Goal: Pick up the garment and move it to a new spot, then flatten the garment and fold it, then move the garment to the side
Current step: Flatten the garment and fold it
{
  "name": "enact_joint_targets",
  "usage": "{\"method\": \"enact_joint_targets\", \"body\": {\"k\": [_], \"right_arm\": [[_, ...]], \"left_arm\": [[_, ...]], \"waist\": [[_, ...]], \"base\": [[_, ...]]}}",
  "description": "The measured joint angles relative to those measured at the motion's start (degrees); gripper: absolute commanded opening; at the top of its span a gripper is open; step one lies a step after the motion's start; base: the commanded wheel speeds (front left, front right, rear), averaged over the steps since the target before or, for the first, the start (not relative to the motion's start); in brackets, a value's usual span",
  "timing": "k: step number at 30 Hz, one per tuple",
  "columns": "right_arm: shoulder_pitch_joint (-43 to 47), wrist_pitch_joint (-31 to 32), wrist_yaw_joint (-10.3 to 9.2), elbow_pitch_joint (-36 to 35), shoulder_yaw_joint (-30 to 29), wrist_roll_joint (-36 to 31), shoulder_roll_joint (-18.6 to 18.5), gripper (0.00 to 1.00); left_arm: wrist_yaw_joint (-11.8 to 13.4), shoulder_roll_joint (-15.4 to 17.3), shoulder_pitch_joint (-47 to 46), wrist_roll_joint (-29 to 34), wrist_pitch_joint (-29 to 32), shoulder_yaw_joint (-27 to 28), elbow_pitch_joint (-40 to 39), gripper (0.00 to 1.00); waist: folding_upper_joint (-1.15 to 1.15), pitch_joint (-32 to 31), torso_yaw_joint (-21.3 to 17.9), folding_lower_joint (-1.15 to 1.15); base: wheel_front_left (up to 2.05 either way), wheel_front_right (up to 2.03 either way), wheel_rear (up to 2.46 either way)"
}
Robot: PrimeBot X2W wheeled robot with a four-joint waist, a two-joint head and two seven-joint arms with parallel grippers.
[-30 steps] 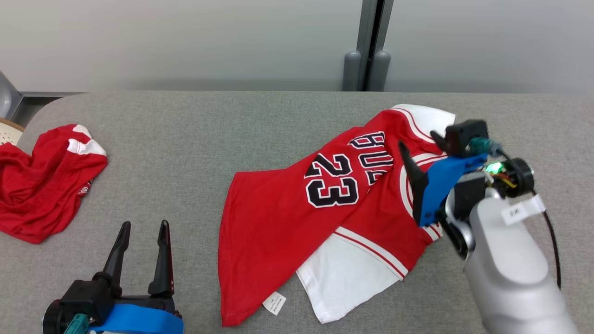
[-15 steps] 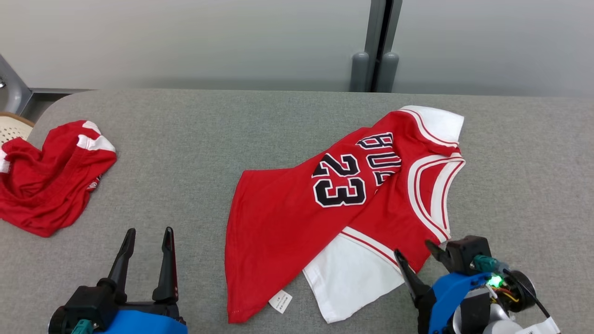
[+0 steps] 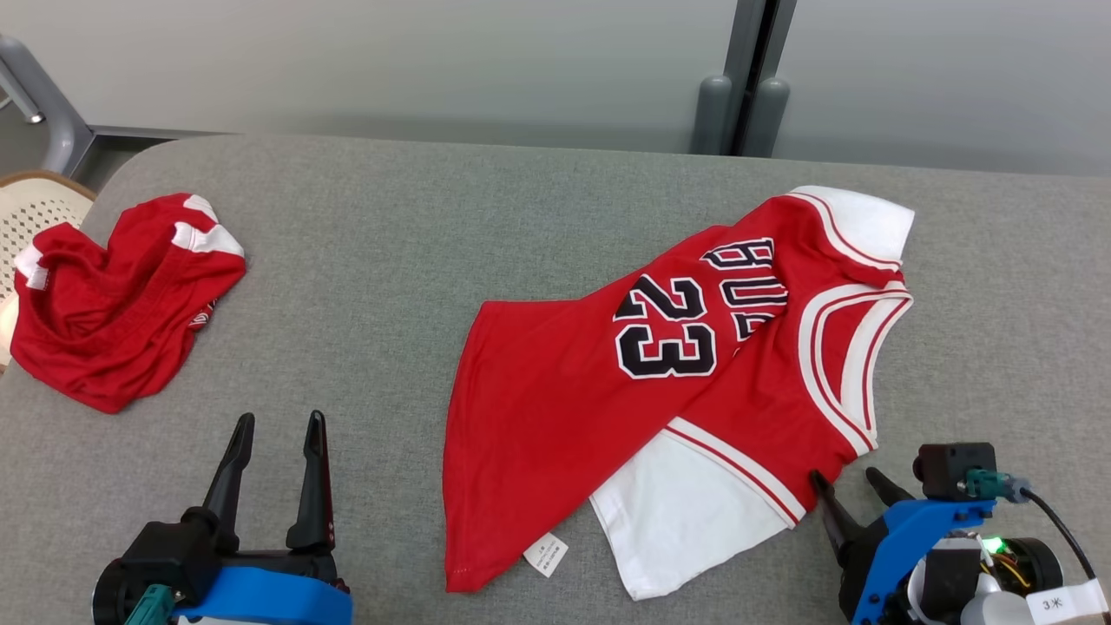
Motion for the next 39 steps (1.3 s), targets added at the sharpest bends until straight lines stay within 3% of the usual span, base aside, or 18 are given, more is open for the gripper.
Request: {"method": "enact_joint_targets", "body": {"k": [11,12,13,14,21,28,36,37,38,39], "right_arm": [[-8.8,-2.9,0.0,12.2,1.2,3.7,-0.1,1.0],[-9.4,-3.5,-0.01,13.0,1.4,3.7,-0.1,0.8],[-10.0,-4.1,0.0,13.7,1.5,3.4,-0.1,0.44],[-10.5,-4.8,0.0,14.2,1.5,2.8,-0.1,0.0],[-11.7,-8.1,0.01,12.4,-2.2,-2.2,0.1,0.0],[-15.4,-3.6,0.0,3.4,-8.1,-14.5,-0.2,0.0],[-21.7,-0.8,0.01,3.1,-9.0,-18.1,-5.9,0.0],[-22.3,-0.7,0.01,4.1,-9.1,-18.1,-6.1,0.64],[-22.7,-0.7,0.01,5.1,-9.2,-18.1,-6.4,1.0],[-22.9,-1.0,0.01,5.7,-9.4,-18.1,-6.4,1.0]], "left_arm": [[-0.9,-0.5,-0.8,0.7,0.0,0.8,0.3,1.0],[-0.9,-0.5,-0.8,0.9,0.0,0.8,0.4,1.0],[-1.0,-0.6,-0.9,0.9,0.0,0.8,0.5,1.0],[-1.0,-0.6,-0.9,0.9,0.0,0.8,0.5,1.0],[-1.4,-1.0,-1.0,1.0,0.0,1.2,0.8,1.0],[-1.5,-1.1,-0.7,1.5,0.0,1.3,0.8,1.0],[-2.2,-1.4,-1.3,1.5,0.0,0.6,0.9,1.0],[-2.2,-1.5,-1.4,1.5,0.0,0.5,1.0,1.0],[-2.3,-1.5,-1.4,1.5,0.0,0.5,1.0,1.0],[-2.3,-1.5,-1.4,1.6,0.0,0.5,1.1,1.0]], "waist": [[0.0,1.2,0.5,0.0],[0.0,1.3,0.5,0.0],[0.0,1.3,0.6,0.0],[0.0,1.3,0.6,0.0],[0.0,0.5,0.6,0.0],[0.0,0.1,0.0,0.0],[0.0,1.1,1.2,0.0],[0.0,1.3,1.4,0.0],[-0.01,1.4,1.6,0.0],[0.0,1.5,1.7,0.0]], "base": [[0.0,0.0,0.0],[0.0,0.0,0.0],[0.0,0.0,0.0],[0.0,0.0,0.0],[0.0,0.0,0.0],[0.0,0.0,0.0],[0.0,0.0,0.0],[0.0,0.0,0.0],[0.0,0.0,0.0],[0.0,0.0,0.0]]}}
